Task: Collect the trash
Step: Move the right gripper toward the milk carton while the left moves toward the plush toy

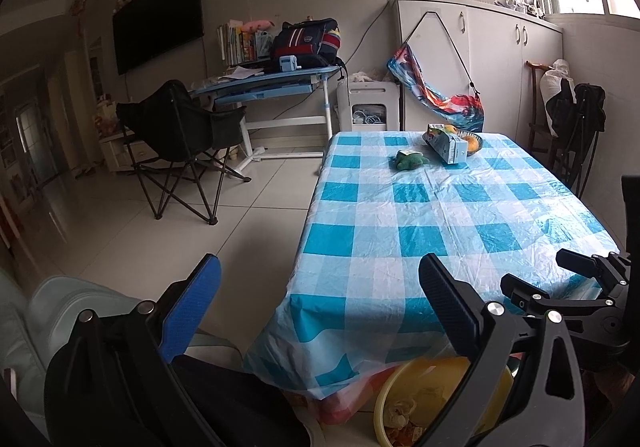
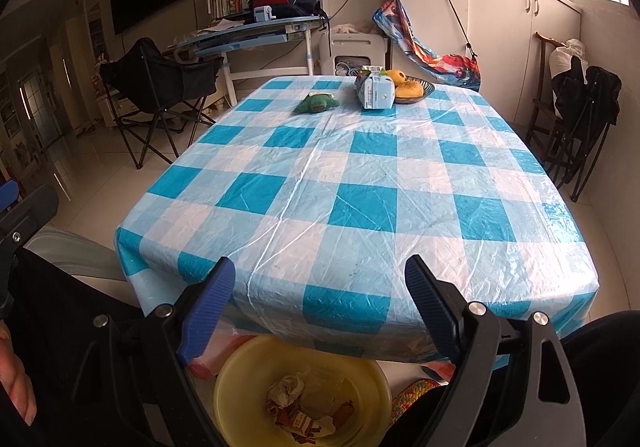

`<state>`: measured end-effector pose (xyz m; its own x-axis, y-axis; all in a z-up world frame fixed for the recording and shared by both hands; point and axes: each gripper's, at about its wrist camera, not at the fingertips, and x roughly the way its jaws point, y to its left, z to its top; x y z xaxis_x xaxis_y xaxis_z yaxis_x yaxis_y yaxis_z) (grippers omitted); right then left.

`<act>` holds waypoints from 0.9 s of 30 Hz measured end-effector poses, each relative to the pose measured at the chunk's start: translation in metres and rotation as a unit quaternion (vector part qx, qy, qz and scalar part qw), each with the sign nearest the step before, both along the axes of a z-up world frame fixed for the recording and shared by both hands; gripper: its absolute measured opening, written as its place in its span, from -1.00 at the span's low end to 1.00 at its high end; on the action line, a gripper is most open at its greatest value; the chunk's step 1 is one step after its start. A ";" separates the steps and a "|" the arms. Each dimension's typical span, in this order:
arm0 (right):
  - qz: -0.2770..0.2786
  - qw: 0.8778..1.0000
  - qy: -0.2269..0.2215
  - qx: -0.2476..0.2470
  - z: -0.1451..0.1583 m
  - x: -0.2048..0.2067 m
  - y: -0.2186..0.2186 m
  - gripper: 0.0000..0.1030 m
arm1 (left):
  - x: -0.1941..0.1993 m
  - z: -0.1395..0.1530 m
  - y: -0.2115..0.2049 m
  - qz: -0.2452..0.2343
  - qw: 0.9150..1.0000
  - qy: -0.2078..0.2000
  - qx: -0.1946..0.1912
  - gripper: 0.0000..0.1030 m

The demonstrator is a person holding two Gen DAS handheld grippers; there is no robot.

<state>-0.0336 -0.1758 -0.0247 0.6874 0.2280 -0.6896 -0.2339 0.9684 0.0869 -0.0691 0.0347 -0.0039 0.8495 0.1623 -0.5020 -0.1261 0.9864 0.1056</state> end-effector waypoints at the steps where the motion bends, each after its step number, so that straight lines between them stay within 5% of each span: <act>1: 0.000 1.000 0.000 0.003 0.001 0.000 0.000 0.62 | 0.001 -0.001 0.001 0.002 1.000 0.002 -0.001 0.86; 12: -0.013 0.997 -0.019 0.076 0.042 0.047 -0.032 0.62 | 0.001 -0.005 0.039 0.060 0.994 0.010 -0.087 0.86; 27: 0.010 0.995 0.009 0.101 0.047 0.230 -0.031 0.59 | 0.034 -0.025 0.014 0.054 0.995 0.050 -0.066 0.86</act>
